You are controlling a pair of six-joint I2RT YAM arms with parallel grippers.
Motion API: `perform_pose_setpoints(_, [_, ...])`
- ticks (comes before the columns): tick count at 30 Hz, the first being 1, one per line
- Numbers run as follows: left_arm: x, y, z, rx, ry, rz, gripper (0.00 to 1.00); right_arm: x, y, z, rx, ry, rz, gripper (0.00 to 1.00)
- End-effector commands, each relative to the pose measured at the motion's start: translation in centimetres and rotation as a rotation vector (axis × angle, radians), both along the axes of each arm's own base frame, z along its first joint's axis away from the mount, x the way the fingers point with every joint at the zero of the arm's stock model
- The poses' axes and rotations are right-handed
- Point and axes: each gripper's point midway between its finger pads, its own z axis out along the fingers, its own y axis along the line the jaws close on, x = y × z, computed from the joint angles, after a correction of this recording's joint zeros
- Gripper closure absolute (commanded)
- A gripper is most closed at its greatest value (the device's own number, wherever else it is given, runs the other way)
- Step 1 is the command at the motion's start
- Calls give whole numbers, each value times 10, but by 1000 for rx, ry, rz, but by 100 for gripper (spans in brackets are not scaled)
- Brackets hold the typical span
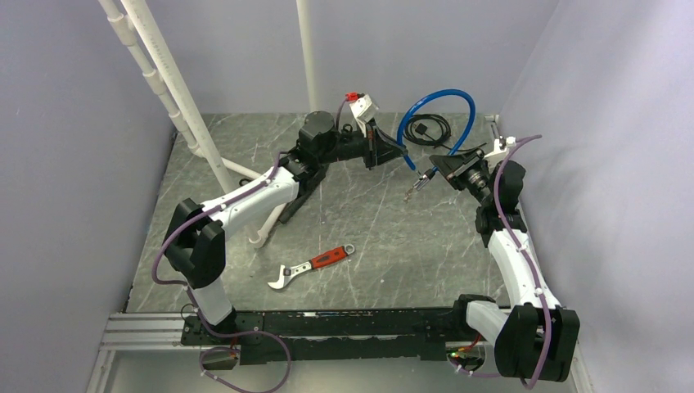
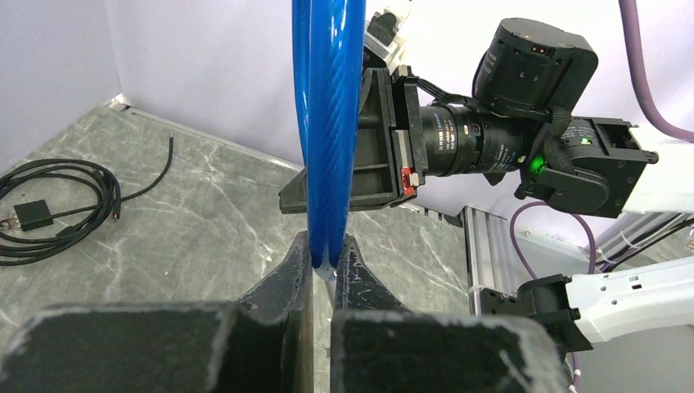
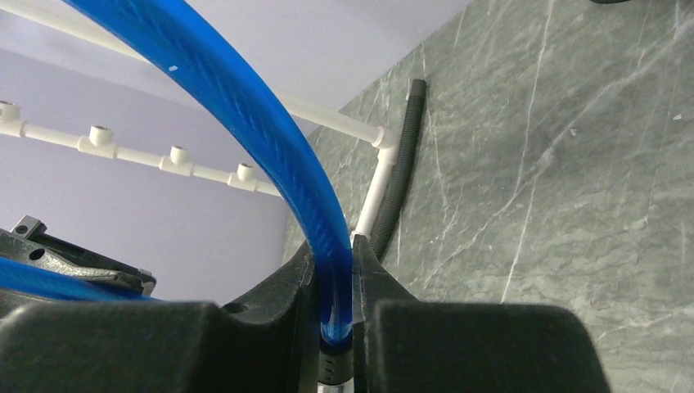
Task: Lock with the key
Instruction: Lock the lock.
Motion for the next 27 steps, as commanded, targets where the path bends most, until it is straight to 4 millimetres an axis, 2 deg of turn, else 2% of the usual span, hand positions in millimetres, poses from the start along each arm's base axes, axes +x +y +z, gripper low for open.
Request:
perform_pose_setpoints(1, [-8,-4,29,-61,-76,-30,100,-3,6,17,29,-50,20,100])
perform_pose_setpoints(17, [-4,-5,8,1,-67,-21,100,-3,9,25,63,-46,27,100])
perform_pose_setpoints(22, [-16,-12,-7,41,-119,-61,100,0,10,5,114,49,3,100])
perform_pose_setpoints(27, [-34,-18,-23,49,-167,-162,100,4,22,-10,171,118,19,100])
